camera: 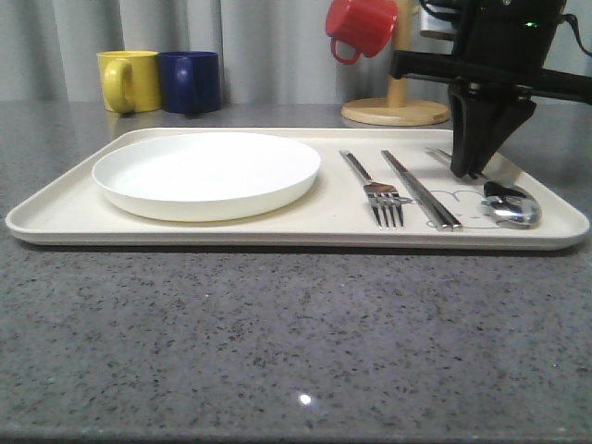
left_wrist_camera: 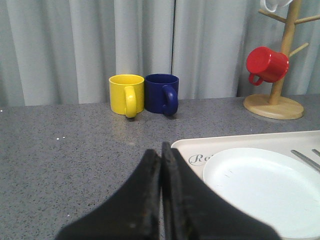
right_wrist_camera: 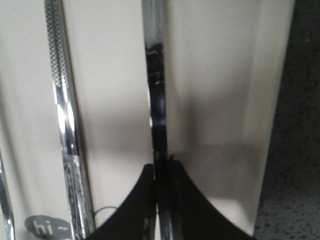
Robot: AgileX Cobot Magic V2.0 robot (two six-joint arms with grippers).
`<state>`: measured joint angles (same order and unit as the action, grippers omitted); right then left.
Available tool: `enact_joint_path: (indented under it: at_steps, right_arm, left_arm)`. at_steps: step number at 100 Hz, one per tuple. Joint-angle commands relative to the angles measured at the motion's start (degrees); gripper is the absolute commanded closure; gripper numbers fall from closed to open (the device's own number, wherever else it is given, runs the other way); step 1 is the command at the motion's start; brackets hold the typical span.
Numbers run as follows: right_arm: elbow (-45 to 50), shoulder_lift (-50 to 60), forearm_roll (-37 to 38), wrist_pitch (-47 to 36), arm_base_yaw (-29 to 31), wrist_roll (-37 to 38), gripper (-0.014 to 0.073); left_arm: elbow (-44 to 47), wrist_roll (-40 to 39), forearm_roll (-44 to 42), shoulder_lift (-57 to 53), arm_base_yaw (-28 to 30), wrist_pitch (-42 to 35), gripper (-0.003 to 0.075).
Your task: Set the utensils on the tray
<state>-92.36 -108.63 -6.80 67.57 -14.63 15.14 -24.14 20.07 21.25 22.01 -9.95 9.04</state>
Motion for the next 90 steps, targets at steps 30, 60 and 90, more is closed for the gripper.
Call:
enact_joint_path:
  at_steps: [30,60,90]
  right_arm:
    - [-1.4,3.0,0.1,-1.0,0.1,0.1,0.0248]
    - [-1.5,9.1,2.7,-3.5,0.7,-3.2,0.0251]
    - [1.1,19.5,11.3,-7.0,4.6,-3.2,0.0252]
  left_arm:
    - [-1.5,-0.4,0.3,0.3,-0.3,-4.5,0.0738]
    - [-1.5,-0.4,0.3,0.3,-0.3,-4.5,0.0738]
    - [-1.5,-0.4,0.3,0.3,-0.3,-4.5,0.0738]
